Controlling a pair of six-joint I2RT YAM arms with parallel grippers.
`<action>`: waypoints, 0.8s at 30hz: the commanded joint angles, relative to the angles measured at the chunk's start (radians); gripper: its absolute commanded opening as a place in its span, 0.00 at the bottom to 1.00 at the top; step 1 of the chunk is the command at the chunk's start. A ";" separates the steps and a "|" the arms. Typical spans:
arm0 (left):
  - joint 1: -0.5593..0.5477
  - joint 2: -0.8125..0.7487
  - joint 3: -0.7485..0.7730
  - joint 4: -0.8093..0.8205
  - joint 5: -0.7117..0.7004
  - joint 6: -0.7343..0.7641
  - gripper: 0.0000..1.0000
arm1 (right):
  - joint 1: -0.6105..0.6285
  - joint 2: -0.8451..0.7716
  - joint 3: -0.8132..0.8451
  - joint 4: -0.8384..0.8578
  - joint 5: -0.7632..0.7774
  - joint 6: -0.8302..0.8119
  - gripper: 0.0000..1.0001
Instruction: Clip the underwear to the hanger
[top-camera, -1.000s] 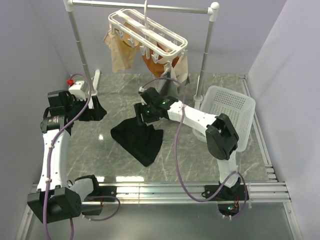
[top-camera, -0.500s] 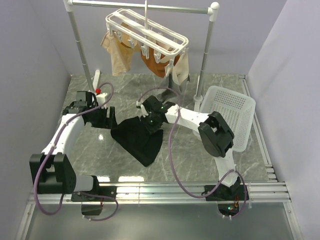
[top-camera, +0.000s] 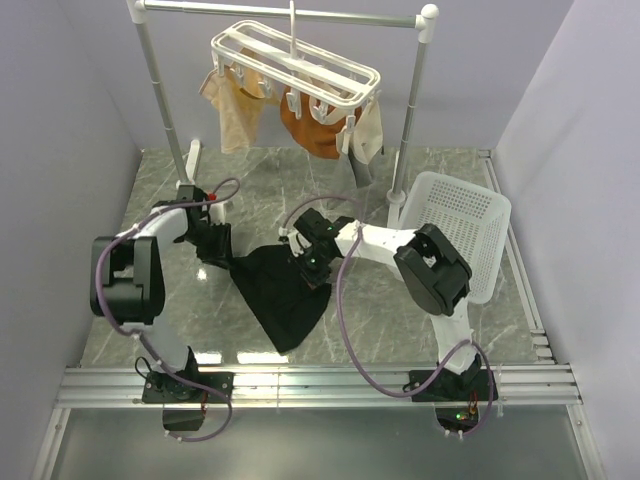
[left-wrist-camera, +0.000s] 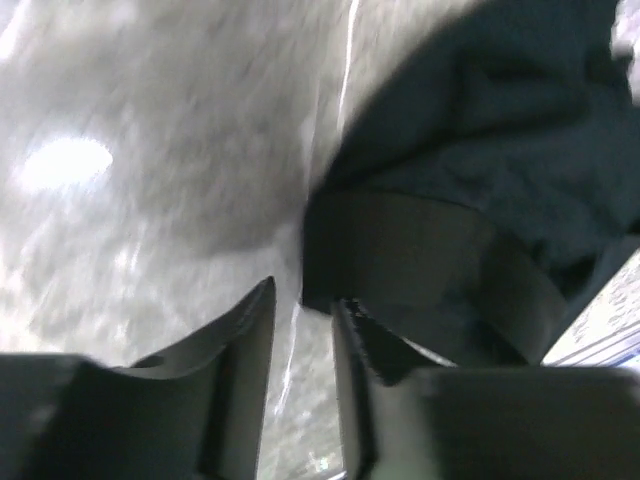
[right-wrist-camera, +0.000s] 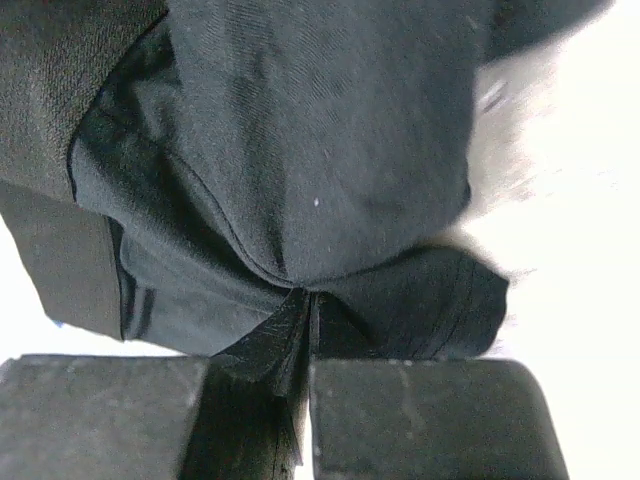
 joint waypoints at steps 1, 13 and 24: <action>-0.042 0.074 0.076 0.037 0.070 -0.011 0.28 | 0.021 -0.049 -0.057 -0.034 -0.087 0.022 0.00; -0.245 0.448 0.514 0.040 0.150 0.003 0.01 | 0.055 -0.299 -0.140 0.123 -0.134 0.111 0.23; -0.240 0.357 0.704 -0.012 0.259 0.087 0.80 | -0.120 -0.507 -0.193 0.147 -0.014 0.065 0.46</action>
